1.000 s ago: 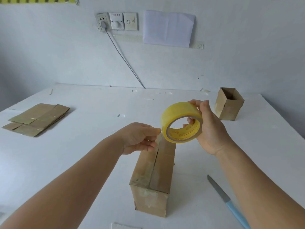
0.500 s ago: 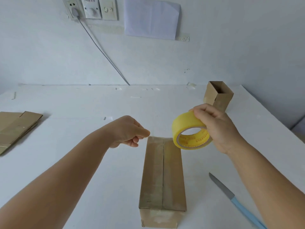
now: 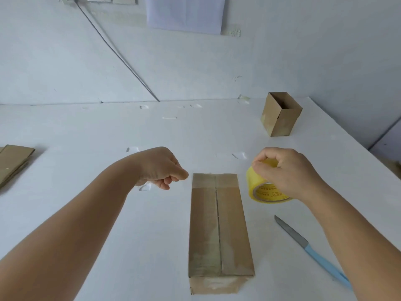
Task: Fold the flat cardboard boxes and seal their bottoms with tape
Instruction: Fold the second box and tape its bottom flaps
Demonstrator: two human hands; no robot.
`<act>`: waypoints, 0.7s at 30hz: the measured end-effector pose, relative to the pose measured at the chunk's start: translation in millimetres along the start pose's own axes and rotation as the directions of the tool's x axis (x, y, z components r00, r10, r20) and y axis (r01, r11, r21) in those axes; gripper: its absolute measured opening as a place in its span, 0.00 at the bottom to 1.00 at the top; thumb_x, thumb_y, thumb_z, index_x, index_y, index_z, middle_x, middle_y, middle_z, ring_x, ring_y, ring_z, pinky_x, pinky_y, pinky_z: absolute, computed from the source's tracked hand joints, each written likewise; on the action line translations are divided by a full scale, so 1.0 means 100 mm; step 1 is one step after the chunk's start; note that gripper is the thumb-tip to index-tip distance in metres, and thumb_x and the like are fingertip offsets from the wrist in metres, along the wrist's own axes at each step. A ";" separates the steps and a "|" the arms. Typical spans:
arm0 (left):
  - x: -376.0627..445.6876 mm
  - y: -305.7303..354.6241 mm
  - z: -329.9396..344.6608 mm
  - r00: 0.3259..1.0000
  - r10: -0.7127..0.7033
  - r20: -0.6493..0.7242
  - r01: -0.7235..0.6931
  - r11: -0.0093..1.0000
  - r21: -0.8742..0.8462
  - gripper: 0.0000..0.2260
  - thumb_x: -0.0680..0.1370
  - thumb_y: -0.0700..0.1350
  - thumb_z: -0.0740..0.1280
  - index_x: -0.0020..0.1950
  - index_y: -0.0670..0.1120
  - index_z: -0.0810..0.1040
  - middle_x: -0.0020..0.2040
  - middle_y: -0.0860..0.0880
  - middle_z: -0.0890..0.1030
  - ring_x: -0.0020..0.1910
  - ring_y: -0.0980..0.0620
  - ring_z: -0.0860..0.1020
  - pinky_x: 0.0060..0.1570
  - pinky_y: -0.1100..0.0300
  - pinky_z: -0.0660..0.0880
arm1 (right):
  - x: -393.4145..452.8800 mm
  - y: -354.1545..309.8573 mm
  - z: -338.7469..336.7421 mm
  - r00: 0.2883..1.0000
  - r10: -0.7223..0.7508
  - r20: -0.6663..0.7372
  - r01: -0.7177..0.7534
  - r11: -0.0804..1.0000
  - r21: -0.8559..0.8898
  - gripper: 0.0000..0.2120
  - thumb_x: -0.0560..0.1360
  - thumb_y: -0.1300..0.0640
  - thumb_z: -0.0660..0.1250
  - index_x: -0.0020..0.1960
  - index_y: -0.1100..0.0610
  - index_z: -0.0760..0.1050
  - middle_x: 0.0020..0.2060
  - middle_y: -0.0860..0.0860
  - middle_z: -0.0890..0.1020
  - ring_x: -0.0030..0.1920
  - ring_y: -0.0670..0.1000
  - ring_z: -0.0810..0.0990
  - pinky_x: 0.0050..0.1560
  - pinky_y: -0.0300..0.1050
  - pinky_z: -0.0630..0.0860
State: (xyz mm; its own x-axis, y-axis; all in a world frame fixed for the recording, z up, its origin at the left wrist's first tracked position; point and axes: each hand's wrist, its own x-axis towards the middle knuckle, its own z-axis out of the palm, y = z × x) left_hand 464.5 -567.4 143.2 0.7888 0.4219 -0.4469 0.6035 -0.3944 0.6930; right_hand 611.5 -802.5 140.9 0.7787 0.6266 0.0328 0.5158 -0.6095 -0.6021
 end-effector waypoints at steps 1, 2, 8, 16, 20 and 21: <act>0.00 -0.01 0.00 1.000 -0.005 0.007 0.005 1.000 0.001 0.08 0.72 0.39 0.70 0.33 0.41 0.76 0.27 0.49 0.74 0.29 0.54 0.73 0.35 0.62 0.78 | 0.00 0.00 0.01 1.000 0.001 0.007 -0.001 1.000 0.009 0.05 0.72 0.47 0.66 0.38 0.43 0.77 0.35 0.48 0.81 0.39 0.48 0.77 0.43 0.45 0.74; 0.01 -0.02 -0.01 1.000 -0.010 0.017 0.010 1.000 -0.001 0.08 0.72 0.39 0.70 0.33 0.41 0.76 0.27 0.49 0.74 0.29 0.54 0.73 0.35 0.62 0.77 | -0.01 0.00 0.01 1.000 0.001 0.017 -0.001 1.000 0.018 0.05 0.72 0.47 0.66 0.38 0.44 0.77 0.35 0.48 0.81 0.38 0.48 0.77 0.42 0.44 0.74; 0.06 -0.10 -0.02 0.998 -0.035 0.043 0.036 0.999 -0.022 0.12 0.72 0.38 0.70 0.29 0.43 0.75 0.26 0.51 0.74 0.27 0.55 0.72 0.36 0.61 0.76 | 0.00 0.01 0.11 0.998 0.004 0.067 -0.007 0.999 0.036 0.04 0.73 0.47 0.65 0.41 0.45 0.77 0.36 0.49 0.81 0.38 0.50 0.77 0.40 0.44 0.73; 0.16 -0.14 -0.05 0.998 -0.033 0.061 0.034 0.999 -0.019 0.12 0.72 0.38 0.70 0.29 0.44 0.76 0.25 0.51 0.74 0.27 0.55 0.72 0.41 0.58 0.79 | 0.02 0.06 0.18 0.996 0.029 0.085 -0.034 0.998 0.057 0.04 0.74 0.47 0.65 0.42 0.45 0.77 0.36 0.47 0.79 0.35 0.47 0.74 0.36 0.42 0.68; 0.22 -0.19 -0.02 0.996 -0.031 0.083 0.033 0.999 -0.021 0.11 0.73 0.38 0.70 0.30 0.44 0.76 0.27 0.51 0.74 0.28 0.55 0.72 0.41 0.59 0.79 | 0.02 0.11 0.23 0.995 0.041 0.092 -0.047 0.996 0.069 0.05 0.74 0.47 0.65 0.43 0.45 0.77 0.37 0.48 0.80 0.35 0.48 0.75 0.36 0.41 0.70; 0.23 -0.21 0.00 0.995 -0.033 0.089 0.035 0.999 -0.020 0.11 0.73 0.38 0.69 0.30 0.43 0.76 0.27 0.51 0.74 0.29 0.55 0.72 0.41 0.59 0.79 | 0.02 0.12 0.25 0.995 0.043 0.094 -0.050 0.996 0.077 0.05 0.74 0.47 0.65 0.43 0.46 0.77 0.37 0.49 0.80 0.35 0.48 0.75 0.36 0.41 0.70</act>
State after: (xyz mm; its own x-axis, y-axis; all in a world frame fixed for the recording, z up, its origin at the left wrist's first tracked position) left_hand 470.4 -549.2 118.7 0.7757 0.3604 -0.5180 0.6282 -0.3632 0.6881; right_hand 609.9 -796.6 113.6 0.7627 0.6432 -0.0684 0.4475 -0.6010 -0.6623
